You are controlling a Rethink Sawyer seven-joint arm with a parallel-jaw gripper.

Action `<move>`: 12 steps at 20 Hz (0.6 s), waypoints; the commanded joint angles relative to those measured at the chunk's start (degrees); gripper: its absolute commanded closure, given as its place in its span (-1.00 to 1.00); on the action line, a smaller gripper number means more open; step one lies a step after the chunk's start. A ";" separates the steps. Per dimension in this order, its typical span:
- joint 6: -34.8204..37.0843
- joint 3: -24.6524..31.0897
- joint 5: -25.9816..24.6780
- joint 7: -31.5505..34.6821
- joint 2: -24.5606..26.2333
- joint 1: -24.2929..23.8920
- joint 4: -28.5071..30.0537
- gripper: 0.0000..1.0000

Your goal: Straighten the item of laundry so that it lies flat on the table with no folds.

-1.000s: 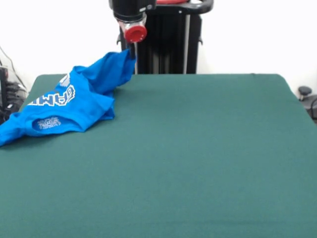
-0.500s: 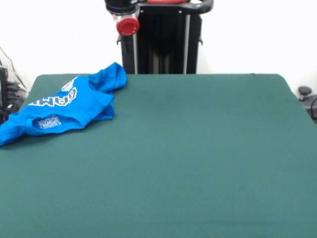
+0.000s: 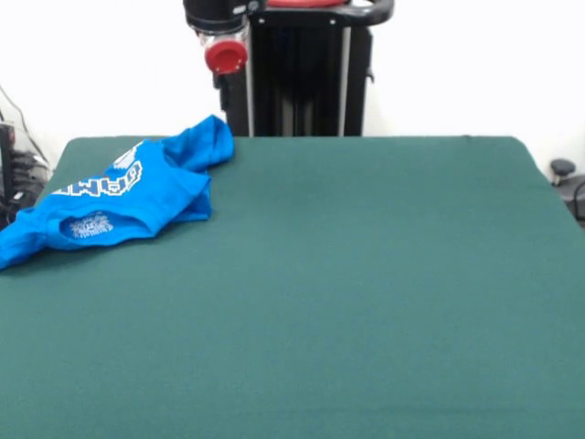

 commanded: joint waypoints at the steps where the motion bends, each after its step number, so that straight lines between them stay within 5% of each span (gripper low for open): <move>1: -11.05 8.28 4.52 9.90 8.62 1.55 -6.53 -1.00; 12: -20.78 11.37 5.37 10.05 13.80 -0.72 -8.61 -1.00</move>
